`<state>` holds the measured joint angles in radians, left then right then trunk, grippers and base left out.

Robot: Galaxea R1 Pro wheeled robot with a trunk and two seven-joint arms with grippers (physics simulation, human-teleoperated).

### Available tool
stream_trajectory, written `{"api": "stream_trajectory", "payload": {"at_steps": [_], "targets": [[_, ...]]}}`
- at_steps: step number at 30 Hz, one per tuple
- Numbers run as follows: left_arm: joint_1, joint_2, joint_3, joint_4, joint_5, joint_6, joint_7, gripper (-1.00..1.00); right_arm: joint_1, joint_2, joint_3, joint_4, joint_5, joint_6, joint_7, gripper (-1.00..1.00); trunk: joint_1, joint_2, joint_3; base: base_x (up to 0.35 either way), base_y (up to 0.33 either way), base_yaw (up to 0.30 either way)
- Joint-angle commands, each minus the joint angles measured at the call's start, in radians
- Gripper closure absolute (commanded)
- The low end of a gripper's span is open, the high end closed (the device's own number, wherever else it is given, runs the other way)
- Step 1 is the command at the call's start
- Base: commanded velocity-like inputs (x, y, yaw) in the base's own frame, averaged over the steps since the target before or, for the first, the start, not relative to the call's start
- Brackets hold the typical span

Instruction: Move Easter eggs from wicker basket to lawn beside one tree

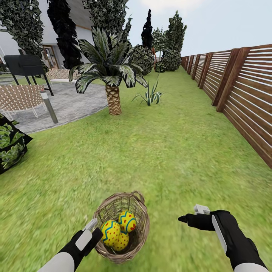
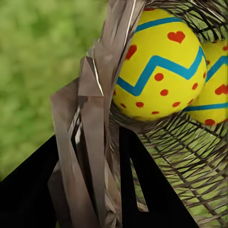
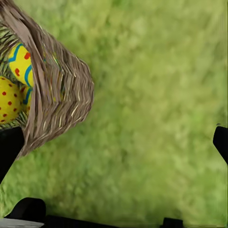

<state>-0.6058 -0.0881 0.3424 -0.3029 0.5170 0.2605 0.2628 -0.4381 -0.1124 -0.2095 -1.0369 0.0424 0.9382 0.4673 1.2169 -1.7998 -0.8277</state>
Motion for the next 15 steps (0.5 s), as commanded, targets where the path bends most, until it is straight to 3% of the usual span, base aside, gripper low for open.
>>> {"api": "stream_trajectory", "payload": {"at_steps": [1,3,7,15], "targets": [[0.0,0.0,0.001,-0.004,0.012,0.003,0.006,1.0,-0.001,0.0,0.0,0.002,0.005,0.004,0.005,-1.0,-0.004,0.007,0.002,0.0,0.0,0.0],[0.0,0.0,0.001,-0.004,0.012,0.003,0.006,1.0,-0.001,-0.001,0.001,0.021,0.007,0.002,0.004,-1.0,-0.012,0.021,0.009,0.0,0.0,0.0],[0.0,0.0,0.001,-0.005,0.012,0.003,0.006,1.0,-0.001,0.003,0.001,0.075,0.061,-0.035,0.004,-1.0,-0.027,0.049,0.021,0.0,0.0,0.0],[0.0,0.001,0.001,-0.005,0.012,0.003,0.007,1.0,0.0,0.003,-0.002,0.1,0.084,-0.056,0.004,-1.0,-0.058,0.105,0.046,0.0,0.0,0.0]]}}
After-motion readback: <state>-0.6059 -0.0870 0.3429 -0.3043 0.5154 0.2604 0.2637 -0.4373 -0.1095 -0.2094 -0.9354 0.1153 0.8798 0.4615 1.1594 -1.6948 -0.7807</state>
